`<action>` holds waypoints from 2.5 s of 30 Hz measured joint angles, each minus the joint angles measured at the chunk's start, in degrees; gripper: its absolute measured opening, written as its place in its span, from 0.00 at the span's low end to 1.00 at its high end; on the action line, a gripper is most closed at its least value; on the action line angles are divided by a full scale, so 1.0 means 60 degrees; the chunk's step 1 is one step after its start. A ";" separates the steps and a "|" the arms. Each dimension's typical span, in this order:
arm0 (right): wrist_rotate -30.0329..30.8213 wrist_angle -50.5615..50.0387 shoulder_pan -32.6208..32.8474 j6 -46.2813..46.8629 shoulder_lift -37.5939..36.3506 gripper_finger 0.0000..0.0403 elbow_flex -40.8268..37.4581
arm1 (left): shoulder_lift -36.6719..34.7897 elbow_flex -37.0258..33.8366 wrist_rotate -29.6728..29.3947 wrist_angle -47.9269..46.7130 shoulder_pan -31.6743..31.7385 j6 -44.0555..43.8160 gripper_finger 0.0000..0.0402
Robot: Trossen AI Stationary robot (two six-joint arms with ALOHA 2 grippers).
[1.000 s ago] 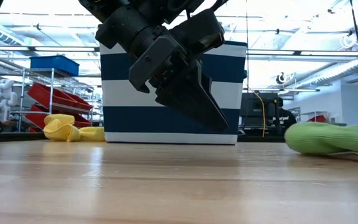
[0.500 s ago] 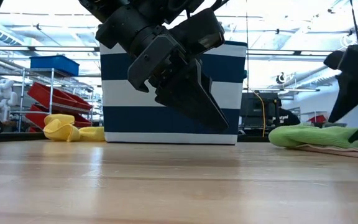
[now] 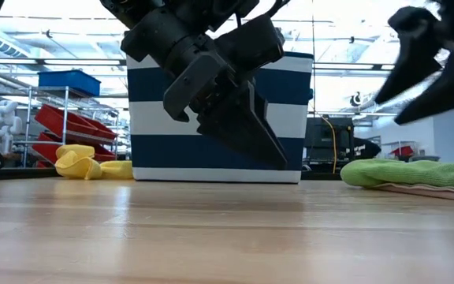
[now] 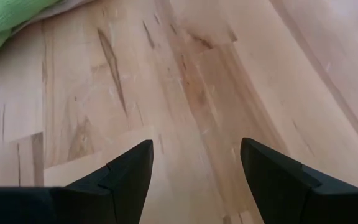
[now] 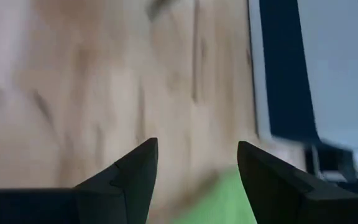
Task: Fold towel
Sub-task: Fold the yellow towel
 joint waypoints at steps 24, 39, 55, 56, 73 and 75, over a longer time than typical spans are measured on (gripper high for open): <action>-0.3571 0.7529 -0.0870 -0.5786 0.0203 0.51 -0.0004 | 0.0000 -0.0004 -0.0144 -0.1946 -0.0543 0.0379 0.62; -0.8760 0.9960 -0.2549 -0.8055 0.0710 0.51 -0.0007 | -0.0332 -0.0005 -0.0095 -0.3403 -0.0116 0.0588 0.48; -0.9058 0.9133 -0.3457 -0.7732 0.0709 0.51 -0.0412 | -0.1107 -0.0204 -0.0639 -0.6507 0.1218 0.0991 0.44; -0.9054 0.9196 -0.3463 -0.7725 0.0707 0.51 -0.0479 | -0.1107 -0.0293 -0.0640 -0.6486 0.1334 0.1052 0.44; -0.9062 0.9655 -0.3519 -0.7333 0.0703 0.51 -0.1088 | -0.1898 -0.0789 0.0070 -0.6315 0.2764 0.1526 0.44; -0.9062 0.9728 -0.3519 -0.7330 0.0703 0.51 -0.1121 | -0.2194 -0.0787 0.0082 -0.6457 0.2872 0.1523 0.44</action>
